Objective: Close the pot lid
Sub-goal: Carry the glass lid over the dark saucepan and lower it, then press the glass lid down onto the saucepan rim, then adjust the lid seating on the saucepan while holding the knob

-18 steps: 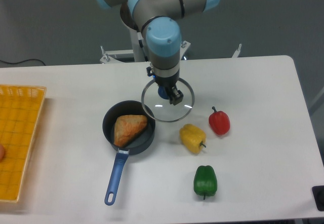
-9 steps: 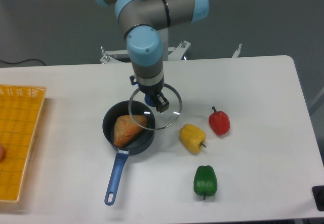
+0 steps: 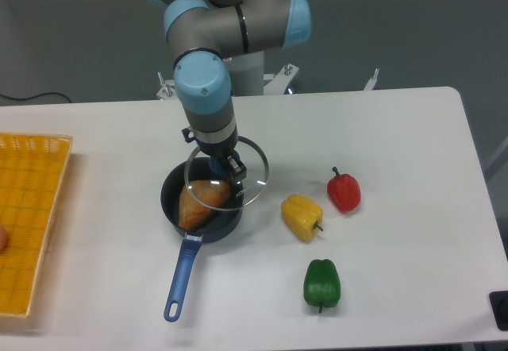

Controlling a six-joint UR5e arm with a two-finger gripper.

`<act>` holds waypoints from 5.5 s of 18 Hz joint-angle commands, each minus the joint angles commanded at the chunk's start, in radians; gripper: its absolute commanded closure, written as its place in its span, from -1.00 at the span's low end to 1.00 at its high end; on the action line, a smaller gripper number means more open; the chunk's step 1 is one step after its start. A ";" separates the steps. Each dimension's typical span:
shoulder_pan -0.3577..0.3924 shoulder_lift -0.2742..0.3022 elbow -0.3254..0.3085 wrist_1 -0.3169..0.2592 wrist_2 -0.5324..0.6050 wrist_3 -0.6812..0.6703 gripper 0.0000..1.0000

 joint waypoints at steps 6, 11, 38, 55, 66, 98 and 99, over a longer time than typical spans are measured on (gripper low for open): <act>-0.031 -0.014 0.011 0.002 -0.014 -0.054 -0.10; -0.048 -0.031 0.029 0.003 -0.015 -0.077 -0.10; -0.063 -0.074 0.066 0.009 -0.014 -0.109 -0.07; -0.063 -0.086 0.063 0.011 -0.023 -0.106 -0.06; -0.063 -0.087 0.057 0.011 -0.023 -0.104 -0.06; -0.063 -0.095 0.057 0.028 -0.021 -0.114 -0.21; -0.063 -0.095 0.057 0.026 -0.021 -0.114 -0.20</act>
